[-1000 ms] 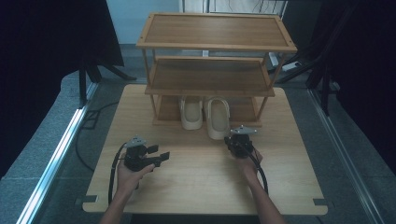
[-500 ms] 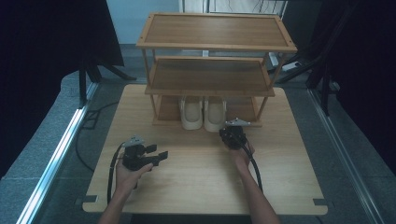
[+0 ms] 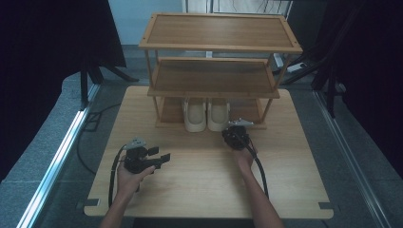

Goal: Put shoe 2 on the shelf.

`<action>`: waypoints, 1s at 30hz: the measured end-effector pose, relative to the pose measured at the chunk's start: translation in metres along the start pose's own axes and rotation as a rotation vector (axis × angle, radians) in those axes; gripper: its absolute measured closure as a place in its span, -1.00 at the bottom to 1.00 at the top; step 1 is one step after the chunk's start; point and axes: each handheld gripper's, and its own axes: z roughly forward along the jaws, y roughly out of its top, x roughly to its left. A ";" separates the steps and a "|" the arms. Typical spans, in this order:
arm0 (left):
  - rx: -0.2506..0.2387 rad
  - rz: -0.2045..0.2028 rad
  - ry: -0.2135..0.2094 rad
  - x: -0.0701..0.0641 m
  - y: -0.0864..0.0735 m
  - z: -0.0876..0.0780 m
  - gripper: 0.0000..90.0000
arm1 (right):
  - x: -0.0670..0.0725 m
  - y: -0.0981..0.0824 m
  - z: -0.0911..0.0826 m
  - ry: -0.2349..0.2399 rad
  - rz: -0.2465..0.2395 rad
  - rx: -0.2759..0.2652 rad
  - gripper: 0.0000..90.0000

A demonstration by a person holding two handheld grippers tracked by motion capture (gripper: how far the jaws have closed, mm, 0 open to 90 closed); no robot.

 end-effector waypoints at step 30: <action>-0.003 0.019 -0.009 -0.006 0.002 -0.001 -0.25 | -0.015 -0.039 -0.106 0.137 -0.151 -0.150 0.16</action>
